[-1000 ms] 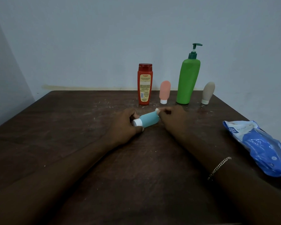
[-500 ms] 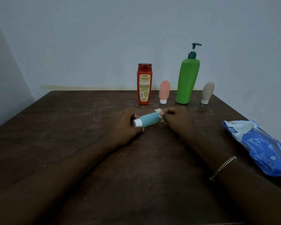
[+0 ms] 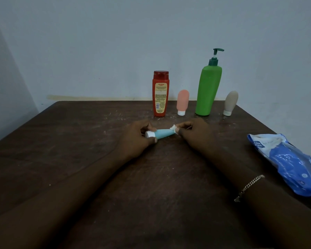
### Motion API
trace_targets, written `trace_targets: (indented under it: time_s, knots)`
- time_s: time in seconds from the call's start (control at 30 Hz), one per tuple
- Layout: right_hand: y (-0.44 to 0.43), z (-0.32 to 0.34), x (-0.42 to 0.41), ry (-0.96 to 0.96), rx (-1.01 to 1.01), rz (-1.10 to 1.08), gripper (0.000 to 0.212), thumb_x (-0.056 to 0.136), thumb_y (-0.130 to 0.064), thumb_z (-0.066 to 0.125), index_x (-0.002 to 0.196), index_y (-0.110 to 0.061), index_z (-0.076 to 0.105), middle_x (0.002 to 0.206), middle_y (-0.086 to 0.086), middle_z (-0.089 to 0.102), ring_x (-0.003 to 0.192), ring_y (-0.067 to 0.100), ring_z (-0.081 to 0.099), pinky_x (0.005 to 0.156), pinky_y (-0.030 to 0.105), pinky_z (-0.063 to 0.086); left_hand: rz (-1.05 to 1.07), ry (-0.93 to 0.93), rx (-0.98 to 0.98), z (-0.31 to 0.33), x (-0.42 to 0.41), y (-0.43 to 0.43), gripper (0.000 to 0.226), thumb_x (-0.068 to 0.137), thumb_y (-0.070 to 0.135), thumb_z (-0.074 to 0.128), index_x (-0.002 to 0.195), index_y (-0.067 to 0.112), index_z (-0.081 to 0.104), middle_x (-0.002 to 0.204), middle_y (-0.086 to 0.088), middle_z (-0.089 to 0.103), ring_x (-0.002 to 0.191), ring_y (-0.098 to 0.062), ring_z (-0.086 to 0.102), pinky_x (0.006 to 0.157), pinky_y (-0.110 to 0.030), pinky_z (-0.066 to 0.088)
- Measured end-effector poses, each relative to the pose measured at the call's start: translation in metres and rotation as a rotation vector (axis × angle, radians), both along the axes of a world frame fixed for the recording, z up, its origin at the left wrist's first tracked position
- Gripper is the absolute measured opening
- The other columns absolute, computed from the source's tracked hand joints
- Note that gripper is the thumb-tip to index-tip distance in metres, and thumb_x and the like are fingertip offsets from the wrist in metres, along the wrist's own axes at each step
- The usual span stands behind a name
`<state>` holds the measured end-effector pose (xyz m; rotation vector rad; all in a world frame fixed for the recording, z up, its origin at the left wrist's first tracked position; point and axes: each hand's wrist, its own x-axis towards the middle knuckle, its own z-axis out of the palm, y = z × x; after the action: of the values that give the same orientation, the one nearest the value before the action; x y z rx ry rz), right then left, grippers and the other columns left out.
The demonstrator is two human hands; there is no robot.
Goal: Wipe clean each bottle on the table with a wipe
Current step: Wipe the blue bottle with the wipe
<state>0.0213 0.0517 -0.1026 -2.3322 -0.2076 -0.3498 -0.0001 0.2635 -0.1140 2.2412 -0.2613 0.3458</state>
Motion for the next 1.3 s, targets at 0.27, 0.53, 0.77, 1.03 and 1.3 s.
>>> trace_targets:
  time_s: [0.27,0.53,0.77,1.03,1.3]
  knots:
    - [0.031,0.002,-0.018,-0.094,-0.231,0.099,0.022,0.093,-0.029,0.062,0.111,-0.021,0.072,0.101,-0.004,0.071,0.078,0.002,0.054,0.062,0.009,0.032,0.005,0.031,-0.025,0.001,0.004,-0.001,0.021,0.077,0.021,0.083,0.093,0.024,0.07,0.093,0.013,0.069,0.087,-0.002,0.063,0.067,-0.015,0.045]
    - [0.021,0.002,-0.015,-0.086,-0.228,0.076,0.021,0.09,-0.027,0.067,0.108,-0.019,0.074,0.108,-0.002,0.071,0.075,-0.001,0.05,0.061,0.009,0.031,-0.017,0.095,0.053,0.002,0.006,0.004,0.022,0.075,0.028,0.085,0.091,0.026,0.071,0.099,0.012,0.07,0.092,-0.005,0.063,0.07,-0.02,0.05]
    - [0.012,0.003,-0.013,-0.043,-0.163,0.037,0.022,0.089,-0.027,0.067,0.109,-0.021,0.075,0.11,-0.005,0.073,0.071,-0.004,0.053,0.057,0.004,0.033,-0.01,0.096,0.009,0.001,0.009,0.0,0.02,0.078,0.033,0.082,0.088,0.021,0.068,0.096,0.01,0.072,0.089,-0.006,0.066,0.076,-0.031,0.059]
    - [0.03,0.002,-0.02,-0.163,-0.252,0.159,0.024,0.089,-0.024,0.066,0.111,-0.018,0.073,0.107,0.0,0.068,0.087,0.007,0.055,0.07,0.016,0.041,0.008,0.234,-0.047,0.006,0.013,-0.005,0.05,0.075,0.023,0.085,0.12,0.023,0.065,0.111,0.003,0.067,0.094,-0.008,0.061,0.075,-0.024,0.052]
    - [0.01,-0.001,-0.012,-0.085,-0.15,-0.023,0.024,0.091,-0.025,0.064,0.112,-0.018,0.073,0.109,-0.001,0.073,0.08,-0.001,0.055,0.058,0.003,0.032,0.026,0.248,0.04,0.006,0.015,-0.006,0.047,0.074,0.027,0.085,0.118,0.021,0.069,0.111,0.002,0.07,0.093,-0.008,0.062,0.072,-0.023,0.053]
